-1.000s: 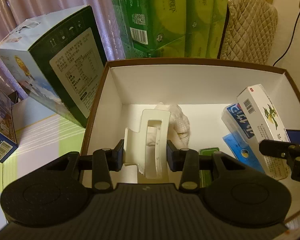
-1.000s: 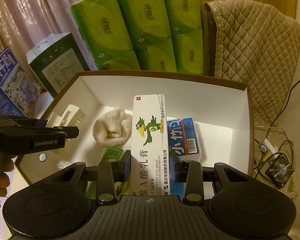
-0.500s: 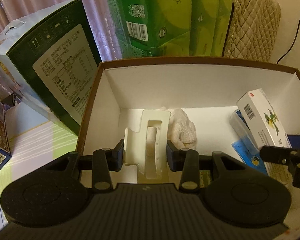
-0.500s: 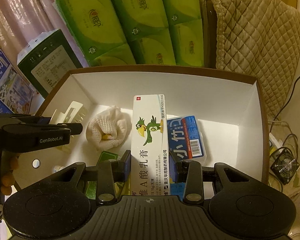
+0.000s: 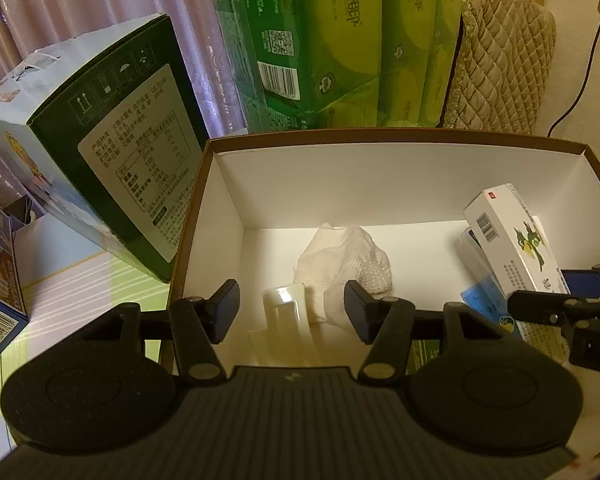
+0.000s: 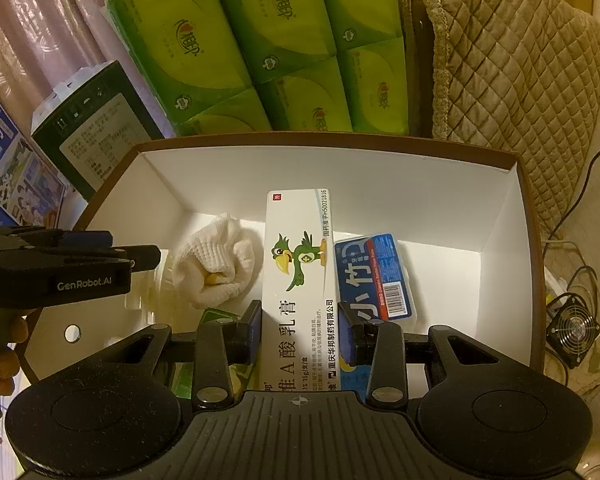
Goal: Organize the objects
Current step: 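Open the left tool to drop the clip while the right tool releases the ointment box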
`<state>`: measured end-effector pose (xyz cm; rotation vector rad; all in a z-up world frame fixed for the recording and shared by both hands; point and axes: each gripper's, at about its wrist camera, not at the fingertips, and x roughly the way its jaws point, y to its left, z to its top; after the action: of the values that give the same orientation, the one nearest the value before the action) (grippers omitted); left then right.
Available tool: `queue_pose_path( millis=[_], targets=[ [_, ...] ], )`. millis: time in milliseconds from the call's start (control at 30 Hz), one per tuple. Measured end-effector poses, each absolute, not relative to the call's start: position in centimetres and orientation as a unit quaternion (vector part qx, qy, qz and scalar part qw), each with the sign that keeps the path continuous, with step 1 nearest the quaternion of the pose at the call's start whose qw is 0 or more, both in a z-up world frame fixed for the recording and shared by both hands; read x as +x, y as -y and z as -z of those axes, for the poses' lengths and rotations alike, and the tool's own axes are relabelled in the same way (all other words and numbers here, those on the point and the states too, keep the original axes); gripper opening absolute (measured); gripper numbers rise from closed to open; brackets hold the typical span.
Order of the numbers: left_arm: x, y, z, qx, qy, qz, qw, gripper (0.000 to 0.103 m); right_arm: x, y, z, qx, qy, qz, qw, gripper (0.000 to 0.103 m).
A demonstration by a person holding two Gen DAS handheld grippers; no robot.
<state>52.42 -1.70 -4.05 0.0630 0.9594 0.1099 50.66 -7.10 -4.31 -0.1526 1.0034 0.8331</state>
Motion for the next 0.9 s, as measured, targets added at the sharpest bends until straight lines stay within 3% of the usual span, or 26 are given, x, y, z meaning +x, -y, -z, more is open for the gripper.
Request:
queue_pose_path(
  millis=[200, 267, 333, 667, 800, 900],
  targets=[
    [52.4, 1.5, 3.8, 0.028, -0.459, -0.054, 0.886, 0.058, 50.9, 6.7, 3.9, -0.049, -0.448, -0.394, 0.801, 0.036],
    [52.3, 1.5, 3.7, 0.027, -0.458, -0.053, 0.887, 0.061, 51.1, 6.5, 3.7, -0.040, -0.442, -0.396, 0.804, 0.045],
    [52.1, 1.6, 3.5, 0.027, -0.456, -0.052, 0.888, 0.064, 51.0, 6.4, 3.5, -0.039, -0.435, -0.390, 0.811, 0.062],
    [50.3, 1.9, 2.1, 0.017, -0.451, -0.035, 0.892, 0.079, 49.7, 8.1, 2.4, -0.045, -0.442, -0.390, 0.807, 0.069],
    [49.2, 2.1, 1.4, 0.016, -0.450, -0.029, 0.893, 0.083, 48.9, 9.3, 2.0, -0.046, -0.446, -0.388, 0.805, 0.079],
    [48.2, 2.1, 0.9, 0.010, -0.447, -0.023, 0.894, 0.086, 48.1, 10.3, 1.6, -0.039, -0.448, -0.386, 0.806, 0.080]
  ],
)
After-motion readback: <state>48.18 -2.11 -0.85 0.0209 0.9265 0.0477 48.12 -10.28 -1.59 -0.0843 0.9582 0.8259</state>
